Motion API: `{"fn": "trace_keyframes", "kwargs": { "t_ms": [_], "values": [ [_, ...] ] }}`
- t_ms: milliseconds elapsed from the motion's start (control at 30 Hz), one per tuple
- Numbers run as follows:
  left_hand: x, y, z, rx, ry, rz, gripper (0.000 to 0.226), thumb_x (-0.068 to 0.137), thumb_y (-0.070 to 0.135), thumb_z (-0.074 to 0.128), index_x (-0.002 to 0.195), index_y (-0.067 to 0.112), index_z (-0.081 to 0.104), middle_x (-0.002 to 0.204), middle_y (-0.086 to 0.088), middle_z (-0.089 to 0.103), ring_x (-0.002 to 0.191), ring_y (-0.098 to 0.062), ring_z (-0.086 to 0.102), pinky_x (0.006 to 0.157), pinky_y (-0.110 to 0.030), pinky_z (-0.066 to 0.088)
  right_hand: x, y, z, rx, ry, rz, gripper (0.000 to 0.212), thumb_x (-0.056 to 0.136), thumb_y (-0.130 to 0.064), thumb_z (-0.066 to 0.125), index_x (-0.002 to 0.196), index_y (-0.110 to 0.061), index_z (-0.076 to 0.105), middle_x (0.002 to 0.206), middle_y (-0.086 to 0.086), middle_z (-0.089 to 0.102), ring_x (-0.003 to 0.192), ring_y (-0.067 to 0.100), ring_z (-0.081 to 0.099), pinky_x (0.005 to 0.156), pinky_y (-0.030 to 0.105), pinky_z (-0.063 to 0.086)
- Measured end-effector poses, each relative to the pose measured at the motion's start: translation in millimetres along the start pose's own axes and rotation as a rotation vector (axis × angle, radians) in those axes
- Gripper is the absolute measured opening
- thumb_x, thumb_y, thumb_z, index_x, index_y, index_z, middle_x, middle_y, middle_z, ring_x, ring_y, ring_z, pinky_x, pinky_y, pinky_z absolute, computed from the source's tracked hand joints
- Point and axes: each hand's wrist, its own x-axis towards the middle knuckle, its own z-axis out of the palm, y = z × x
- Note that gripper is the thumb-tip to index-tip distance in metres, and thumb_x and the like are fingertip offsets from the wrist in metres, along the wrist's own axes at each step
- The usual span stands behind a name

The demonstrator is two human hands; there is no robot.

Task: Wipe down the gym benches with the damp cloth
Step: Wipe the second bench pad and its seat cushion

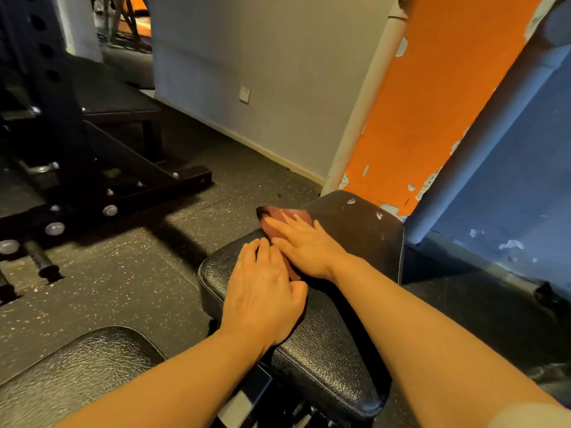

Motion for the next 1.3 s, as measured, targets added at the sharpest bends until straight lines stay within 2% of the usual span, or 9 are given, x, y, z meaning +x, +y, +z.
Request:
{"fn": "trace_keyframes", "kwargs": {
  "t_ms": [200, 500, 633, 733, 867, 967, 1100, 1200, 1300],
  "values": [
    [-1.7, 1.6, -3.7, 0.03, -0.01, -0.001, 0.062, 0.086, 0.044, 0.027, 0.131, 0.006, 0.048, 0.146, -0.015, 0.04, 0.138, -0.028, 0.027, 0.117, -0.035, 0.016, -0.7, 26.4, -12.8, -0.058, -0.032, 0.3, 0.052, 0.103, -0.048, 0.015, 0.153, -0.037, 0.005, 0.162, -0.003, -0.006, 0.149, 0.021, -0.005, 0.114, 0.056, -0.013],
    [-2.4, 2.2, -5.5, 0.018, -0.015, 0.02, 0.063, 0.084, 0.045, 0.023, 0.131, 0.011, 0.049, 0.146, -0.013, 0.041, 0.138, -0.026, 0.027, 0.116, -0.034, 0.018, -41.6, 13.0, 3.9, -0.11, 0.034, 0.069, 0.052, 0.103, -0.048, 0.016, 0.152, -0.041, 0.003, 0.162, -0.006, -0.005, 0.149, 0.016, -0.007, 0.117, 0.052, -0.011],
    [-3.2, 1.6, -6.6, 0.001, -0.036, 0.033, 0.063, 0.092, 0.049, 0.021, 0.143, 0.017, 0.037, 0.156, -0.008, 0.027, 0.144, -0.022, 0.014, 0.118, -0.033, 0.012, -43.9, 56.0, -4.6, -0.093, 0.048, 0.283, 0.056, 0.1, -0.056, 0.013, 0.152, -0.038, 0.002, 0.162, -0.003, -0.005, 0.149, 0.02, -0.004, 0.117, 0.054, -0.008],
    [0.0, 1.8, -7.3, 0.03, -0.068, 0.098, 0.078, 0.083, 0.057, 0.004, 0.149, 0.023, 0.029, 0.159, -0.004, 0.02, 0.147, -0.019, 0.008, 0.12, -0.036, 0.001, -41.1, 75.9, -5.9, -0.059, 0.036, 0.455, 0.058, 0.1, -0.056, 0.011, 0.153, -0.035, 0.0, 0.162, 0.001, -0.007, 0.149, 0.025, -0.004, 0.117, 0.054, -0.007],
    [6.7, 3.9, -7.8, 0.14, -0.159, 0.198, 0.091, 0.074, 0.057, -0.007, 0.149, 0.025, 0.031, 0.158, 0.003, 0.024, 0.148, -0.017, 0.007, 0.119, -0.043, -0.005, -52.0, 50.5, -1.4, -0.108, 0.059, 0.294, 0.054, 0.103, -0.048, 0.016, 0.153, -0.035, 0.001, 0.162, 0.006, -0.005, 0.149, 0.031, -0.002, 0.118, 0.05, -0.004],
    [22.4, 7.4, -16.9, 0.192, -0.206, 0.249, 0.085, 0.075, 0.06, 0.005, 0.137, 0.024, 0.049, 0.145, 0.004, 0.046, 0.146, -0.017, 0.02, 0.118, -0.042, -0.005, -82.0, 43.4, 1.9, -0.113, 0.056, 0.103, 0.053, 0.103, -0.047, 0.018, 0.153, -0.035, 0.004, 0.162, 0.002, -0.004, 0.149, 0.025, -0.004, 0.12, 0.045, -0.002],
    [52.7, 22.1, -23.9, 0.122, -0.166, 0.322, 0.033, 0.091, 0.044, 0.043, 0.113, 0.026, 0.061, 0.122, 0.011, 0.058, 0.135, -0.011, 0.035, 0.119, -0.036, 0.005, -90.4, 99.6, -10.9, -0.118, 0.008, 0.291, 0.054, 0.104, -0.046, 0.015, 0.153, -0.032, 0.0, 0.162, 0.001, -0.005, 0.149, 0.022, -0.003, 0.12, 0.044, -0.001],
    [64.8, 32.3, -13.9, 0.072, -0.158, 0.37, 0.039, 0.095, 0.041, 0.044, 0.128, 0.023, 0.053, 0.139, 0.008, 0.048, 0.138, -0.01, 0.03, 0.119, -0.033, 0.006, -65.3, 130.8, -21.1, -0.041, -0.016, 0.491, 0.055, 0.104, -0.044, 0.015, 0.154, -0.026, -0.001, 0.162, 0.007, -0.005, 0.149, 0.029, -0.003, 0.119, 0.044, 0.003],
    [73.5, 34.0, 1.9, 0.039, -0.149, 0.347, 0.044, 0.099, 0.041, 0.038, 0.139, 0.022, 0.044, 0.148, 0.005, 0.039, 0.141, -0.011, 0.025, 0.119, -0.032, 0.006, -35.9, 122.3, -24.1, 0.026, -0.008, 0.549, 0.056, 0.104, -0.043, 0.018, 0.154, -0.027, 0.0, 0.162, 0.008, -0.008, 0.148, 0.036, -0.006, 0.119, 0.048, 0.003]
  ]
}}
